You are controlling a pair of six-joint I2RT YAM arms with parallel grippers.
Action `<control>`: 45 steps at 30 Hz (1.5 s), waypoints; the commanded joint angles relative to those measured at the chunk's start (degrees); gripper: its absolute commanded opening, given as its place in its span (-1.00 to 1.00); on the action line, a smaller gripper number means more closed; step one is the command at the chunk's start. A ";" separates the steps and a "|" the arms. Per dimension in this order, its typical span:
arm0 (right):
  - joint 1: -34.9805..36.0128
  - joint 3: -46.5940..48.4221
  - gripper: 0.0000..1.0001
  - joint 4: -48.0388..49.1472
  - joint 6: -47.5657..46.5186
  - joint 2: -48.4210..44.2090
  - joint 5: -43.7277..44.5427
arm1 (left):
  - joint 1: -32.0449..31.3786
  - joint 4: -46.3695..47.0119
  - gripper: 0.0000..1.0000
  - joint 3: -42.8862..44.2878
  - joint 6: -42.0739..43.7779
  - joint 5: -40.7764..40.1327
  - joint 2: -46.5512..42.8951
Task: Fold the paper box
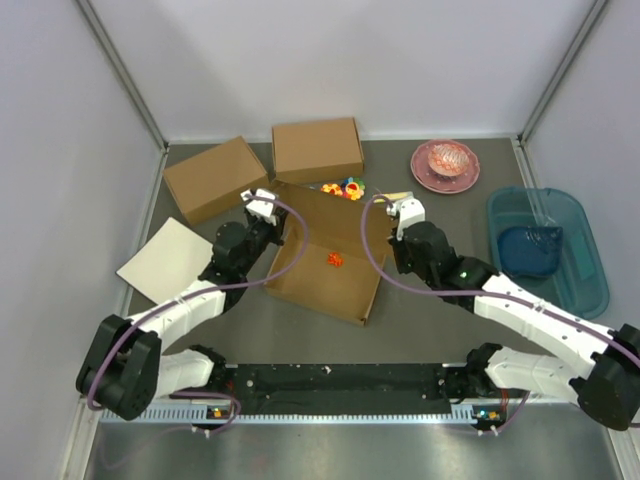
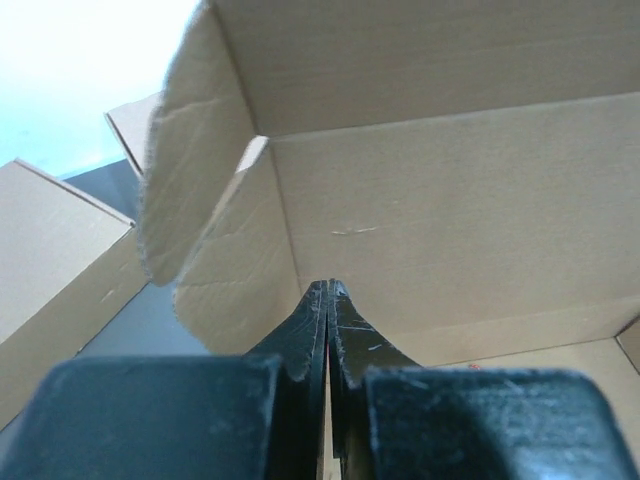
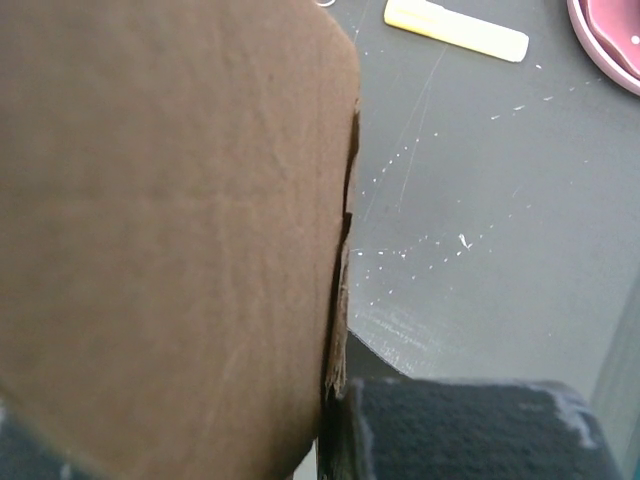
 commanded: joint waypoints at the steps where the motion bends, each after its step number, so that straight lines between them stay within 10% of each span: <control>1: 0.47 4.19 -1.00 -0.52 0.38 1.36 -0.67 | 0.21 3.74 -1.00 -0.54 -3.04 4.21 -2.06; 16: 0.47 8.33 -1.00 -2.45 16.82 5.93 -0.32 | -5.15 -1.45 -1.00 -7.39 -10.27 -4.82 -16.04; 29: 0.47 8.33 -1.00 -1.40 3.99 6.29 1.70 | -11.22 -3.39 -1.00 -7.66 -9.13 -9.39 -18.59; 37: 0.38 9.38 -1.00 -3.33 -0.04 5.23 -0.23 | -7.73 -21.81 0.63 1.72 -4.11 -23.39 -19.65; 45: 0.38 9.73 -1.00 -3.95 -1.90 3.91 -2.42 | 1.52 -27.73 0.78 3.68 0.09 -8.44 -14.82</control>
